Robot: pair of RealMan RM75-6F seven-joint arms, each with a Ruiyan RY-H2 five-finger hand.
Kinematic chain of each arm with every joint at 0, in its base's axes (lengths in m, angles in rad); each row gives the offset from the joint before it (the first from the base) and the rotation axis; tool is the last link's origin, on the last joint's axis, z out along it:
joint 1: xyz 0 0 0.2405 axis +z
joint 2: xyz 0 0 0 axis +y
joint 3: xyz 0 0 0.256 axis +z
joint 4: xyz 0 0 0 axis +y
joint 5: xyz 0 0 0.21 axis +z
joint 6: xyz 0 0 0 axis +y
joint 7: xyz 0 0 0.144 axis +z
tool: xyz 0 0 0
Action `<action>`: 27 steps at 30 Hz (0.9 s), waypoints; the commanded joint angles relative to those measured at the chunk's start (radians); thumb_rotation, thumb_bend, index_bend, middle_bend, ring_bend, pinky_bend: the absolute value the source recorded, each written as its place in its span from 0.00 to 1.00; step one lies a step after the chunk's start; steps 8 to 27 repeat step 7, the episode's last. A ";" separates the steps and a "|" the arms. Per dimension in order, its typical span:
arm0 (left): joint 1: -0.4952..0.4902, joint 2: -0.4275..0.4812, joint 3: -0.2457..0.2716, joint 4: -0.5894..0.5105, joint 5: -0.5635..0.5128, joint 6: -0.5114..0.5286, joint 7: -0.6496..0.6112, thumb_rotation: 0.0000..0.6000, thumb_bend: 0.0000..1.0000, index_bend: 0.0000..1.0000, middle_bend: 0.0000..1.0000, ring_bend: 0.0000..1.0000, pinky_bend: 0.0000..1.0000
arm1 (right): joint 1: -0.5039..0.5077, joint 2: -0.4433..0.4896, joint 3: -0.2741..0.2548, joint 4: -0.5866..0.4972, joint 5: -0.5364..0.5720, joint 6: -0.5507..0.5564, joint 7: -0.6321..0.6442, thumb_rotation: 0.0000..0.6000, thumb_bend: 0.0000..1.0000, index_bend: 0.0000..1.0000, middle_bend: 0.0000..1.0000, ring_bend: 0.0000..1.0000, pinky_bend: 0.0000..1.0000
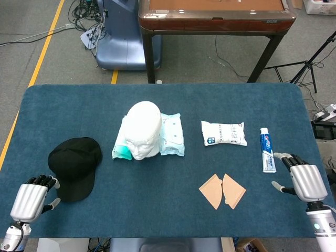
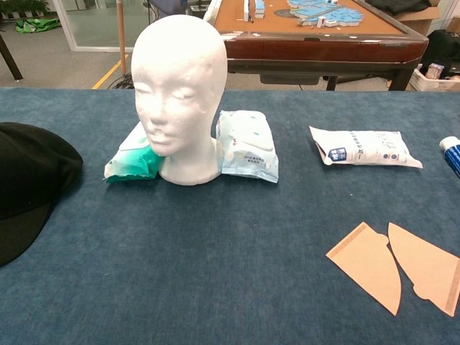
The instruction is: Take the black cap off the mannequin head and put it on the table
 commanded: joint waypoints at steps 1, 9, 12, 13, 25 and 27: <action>0.001 0.008 -0.014 0.006 -0.012 -0.009 -0.025 1.00 0.10 0.53 0.51 0.40 0.48 | 0.004 -0.005 0.001 0.000 0.006 -0.010 -0.013 1.00 0.14 0.26 0.32 0.28 0.52; -0.003 0.010 -0.029 0.010 -0.028 -0.034 -0.046 1.00 0.10 0.53 0.51 0.40 0.48 | 0.018 -0.008 0.009 0.006 0.041 -0.048 -0.023 1.00 0.14 0.26 0.32 0.28 0.52; -0.003 0.010 -0.029 0.010 -0.028 -0.034 -0.046 1.00 0.10 0.53 0.51 0.40 0.48 | 0.018 -0.008 0.009 0.006 0.041 -0.048 -0.023 1.00 0.14 0.26 0.32 0.28 0.52; -0.003 0.010 -0.029 0.010 -0.028 -0.034 -0.046 1.00 0.10 0.53 0.51 0.40 0.48 | 0.018 -0.008 0.009 0.006 0.041 -0.048 -0.023 1.00 0.14 0.26 0.32 0.28 0.52; -0.003 0.010 -0.029 0.010 -0.028 -0.034 -0.046 1.00 0.10 0.53 0.51 0.40 0.48 | 0.018 -0.008 0.009 0.006 0.041 -0.048 -0.023 1.00 0.14 0.26 0.32 0.28 0.52; -0.003 0.010 -0.029 0.010 -0.028 -0.034 -0.046 1.00 0.10 0.53 0.51 0.40 0.48 | 0.018 -0.008 0.009 0.006 0.041 -0.048 -0.023 1.00 0.14 0.26 0.32 0.28 0.52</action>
